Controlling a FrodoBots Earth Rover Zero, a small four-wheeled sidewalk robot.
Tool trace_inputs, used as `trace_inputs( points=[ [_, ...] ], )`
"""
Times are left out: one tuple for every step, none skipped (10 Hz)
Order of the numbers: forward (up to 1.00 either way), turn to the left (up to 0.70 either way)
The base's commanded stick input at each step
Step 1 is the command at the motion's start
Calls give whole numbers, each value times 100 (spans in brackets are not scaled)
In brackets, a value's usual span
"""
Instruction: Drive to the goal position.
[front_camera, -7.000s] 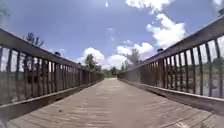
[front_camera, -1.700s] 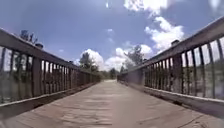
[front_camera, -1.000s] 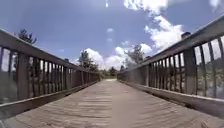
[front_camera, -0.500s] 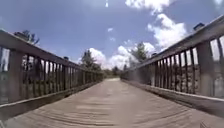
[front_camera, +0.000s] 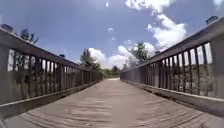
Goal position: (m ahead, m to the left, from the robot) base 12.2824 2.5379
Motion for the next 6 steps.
trace_inputs(
  points=[
    [45,27],
    [45,27],
    [45,27],
    [45,3],
    [45,0],
    [45,0]
  ],
)
